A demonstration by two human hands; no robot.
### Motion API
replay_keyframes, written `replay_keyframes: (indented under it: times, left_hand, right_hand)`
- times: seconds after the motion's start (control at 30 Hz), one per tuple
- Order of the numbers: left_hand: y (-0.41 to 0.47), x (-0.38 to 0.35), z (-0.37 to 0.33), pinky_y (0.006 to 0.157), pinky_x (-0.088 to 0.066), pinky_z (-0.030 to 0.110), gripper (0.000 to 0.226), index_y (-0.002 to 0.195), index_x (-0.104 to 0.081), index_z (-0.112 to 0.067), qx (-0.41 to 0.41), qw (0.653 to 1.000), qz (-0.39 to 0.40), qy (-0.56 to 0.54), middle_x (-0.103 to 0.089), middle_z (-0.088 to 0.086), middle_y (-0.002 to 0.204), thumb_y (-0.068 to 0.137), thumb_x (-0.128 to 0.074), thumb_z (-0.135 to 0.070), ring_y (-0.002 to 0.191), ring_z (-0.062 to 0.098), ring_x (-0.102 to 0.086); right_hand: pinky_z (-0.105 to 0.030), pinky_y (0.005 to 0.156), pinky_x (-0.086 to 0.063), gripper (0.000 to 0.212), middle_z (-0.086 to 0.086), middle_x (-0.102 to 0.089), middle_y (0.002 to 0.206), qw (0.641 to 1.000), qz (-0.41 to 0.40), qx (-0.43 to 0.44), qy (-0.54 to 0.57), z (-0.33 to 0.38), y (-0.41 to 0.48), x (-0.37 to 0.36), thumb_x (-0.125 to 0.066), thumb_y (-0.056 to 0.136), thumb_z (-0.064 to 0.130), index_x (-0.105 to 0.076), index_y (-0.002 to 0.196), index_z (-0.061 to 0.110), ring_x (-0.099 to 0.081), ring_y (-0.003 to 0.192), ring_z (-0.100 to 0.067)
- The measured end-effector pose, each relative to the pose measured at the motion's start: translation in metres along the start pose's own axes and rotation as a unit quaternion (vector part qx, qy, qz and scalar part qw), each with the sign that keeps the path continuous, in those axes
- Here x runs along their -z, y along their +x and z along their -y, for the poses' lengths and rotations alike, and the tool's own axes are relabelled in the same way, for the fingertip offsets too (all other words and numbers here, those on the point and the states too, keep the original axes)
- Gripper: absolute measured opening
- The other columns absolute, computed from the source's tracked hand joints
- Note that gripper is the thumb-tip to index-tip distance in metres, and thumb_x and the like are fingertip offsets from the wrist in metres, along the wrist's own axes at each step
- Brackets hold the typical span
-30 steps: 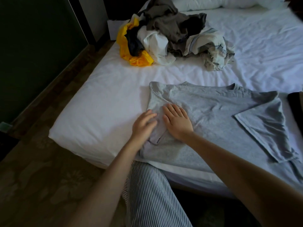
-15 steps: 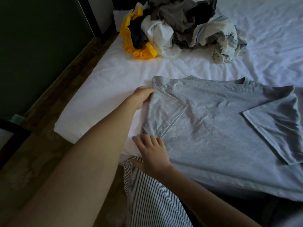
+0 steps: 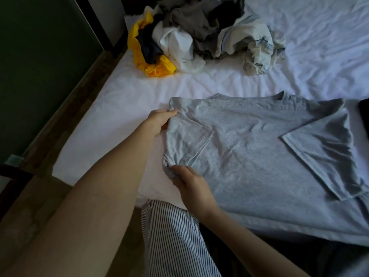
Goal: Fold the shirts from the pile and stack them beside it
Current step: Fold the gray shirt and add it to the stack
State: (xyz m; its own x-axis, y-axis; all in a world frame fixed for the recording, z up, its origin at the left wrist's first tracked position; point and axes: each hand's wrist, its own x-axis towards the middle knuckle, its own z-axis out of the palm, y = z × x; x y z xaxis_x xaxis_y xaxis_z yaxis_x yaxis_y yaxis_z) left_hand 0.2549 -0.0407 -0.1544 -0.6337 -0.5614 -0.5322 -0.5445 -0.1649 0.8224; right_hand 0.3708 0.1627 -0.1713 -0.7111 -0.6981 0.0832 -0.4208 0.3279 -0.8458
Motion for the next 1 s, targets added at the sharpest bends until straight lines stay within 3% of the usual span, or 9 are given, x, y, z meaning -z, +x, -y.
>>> replay_keyframes:
  times: [0.13,0.23,0.33,0.4,0.47,0.6,0.67,0.9,1.0]
  left_hand:
    - [-0.01,-0.003,-0.005,0.083,-0.053,0.036,0.028,0.108,-0.066,-0.005,0.01,0.999,-0.021,-0.025,-0.067,0.015,0.113,0.084,-0.071,-0.021,0.088,0.025,-0.065]
    - [-0.023,-0.011,-0.017,0.074,-0.052,0.033,0.026,0.108,-0.063,-0.001,0.014,0.999,-0.016,-0.046,-0.066,0.013,0.104,0.089,-0.066,-0.018,0.081,0.021,-0.064]
    - [-0.037,-0.026,-0.031,0.062,-0.053,0.025,0.02,0.108,-0.06,-0.003,-0.002,0.997,-0.001,-0.081,-0.063,0.009,0.088,0.092,-0.059,-0.013,0.074,0.017,-0.061]
    - [-0.045,-0.039,-0.038,0.059,-0.055,0.022,0.023,0.113,-0.059,-0.002,-0.021,0.995,0.006,-0.098,-0.063,0.009,0.089,0.092,-0.057,-0.012,0.077,0.017,-0.062]
    - [-0.053,-0.056,-0.047,0.057,-0.055,0.02,0.015,0.106,-0.061,-0.004,-0.042,0.993,0.017,-0.113,-0.063,0.008,0.091,0.093,-0.056,-0.01,0.08,0.015,-0.061]
    - [-0.072,-0.106,-0.064,0.054,-0.052,0.018,0.01,0.083,-0.056,-0.011,-0.076,0.993,0.049,-0.08,-0.058,0.006,0.082,0.093,-0.055,-0.007,0.072,0.013,-0.057]
    - [-0.082,-0.138,-0.071,0.048,-0.049,0.018,0.017,0.077,-0.052,-0.012,-0.089,0.993,0.06,-0.048,-0.053,0.006,0.073,0.092,-0.057,-0.007,0.065,0.013,-0.053]
    - [-0.115,-0.252,-0.082,0.04,-0.044,0.015,0.021,0.072,-0.05,-0.01,-0.098,0.987,0.118,0.055,-0.049,0.007,0.067,0.09,-0.057,-0.001,0.06,0.014,-0.05]
    - [-0.124,-0.292,-0.075,0.038,-0.046,0.015,0.019,0.073,-0.05,-0.007,-0.089,0.985,0.124,0.077,-0.052,0.008,0.071,0.089,-0.057,0.002,0.062,0.012,-0.052]
  right_hand:
    - [-0.02,0.075,-0.04,0.029,-0.006,-0.066,0.11,0.997,-0.044,-0.021,0.064,-0.002,-0.011,0.024,-0.055,0.092,0.012,-0.057,0.121,0.011,-0.06,0.096,-0.016]
    - [-0.011,0.074,-0.039,0.029,-0.005,-0.066,0.109,0.993,-0.04,-0.045,0.097,-0.003,-0.017,0.043,-0.054,0.094,0.011,-0.055,0.123,0.009,-0.059,0.094,-0.012]
    - [-0.015,0.069,-0.038,0.026,0.001,-0.062,0.093,0.992,-0.063,-0.035,0.105,-0.003,-0.029,0.064,-0.052,0.094,0.01,-0.057,0.12,0.013,-0.055,0.079,-0.006]
    - [-0.022,0.067,-0.038,0.036,0.008,-0.054,0.082,0.99,-0.084,-0.048,0.103,-0.007,-0.04,0.081,-0.049,0.094,0.006,-0.052,0.127,0.02,-0.048,0.072,-0.003]
    - [-0.027,0.067,-0.04,0.047,0.009,-0.051,0.072,0.987,-0.102,-0.054,0.109,-0.014,-0.051,0.098,-0.044,0.092,0.0,-0.047,0.13,0.028,-0.049,0.067,-0.008]
    - [-0.005,0.06,-0.034,0.05,0.023,-0.045,0.068,0.982,-0.135,-0.074,0.11,-0.032,-0.075,0.131,-0.044,0.087,-0.01,-0.054,0.115,0.029,-0.051,0.062,0.012]
    - [-0.004,0.061,-0.033,0.044,0.026,-0.047,0.074,0.976,-0.144,-0.09,0.135,-0.04,-0.087,0.147,-0.044,0.084,-0.013,-0.061,0.11,0.019,-0.05,0.063,0.018]
    - [-0.005,0.05,-0.034,0.03,0.025,-0.057,0.054,0.935,-0.227,-0.131,0.24,-0.065,-0.128,0.201,-0.047,0.081,-0.011,-0.063,0.09,0.013,-0.051,0.05,0.01]
    - [-0.009,0.044,-0.031,0.038,0.025,-0.054,0.046,0.913,-0.258,-0.179,0.26,-0.084,-0.143,0.218,-0.045,0.079,-0.017,-0.062,0.087,0.017,-0.047,0.042,0.003]
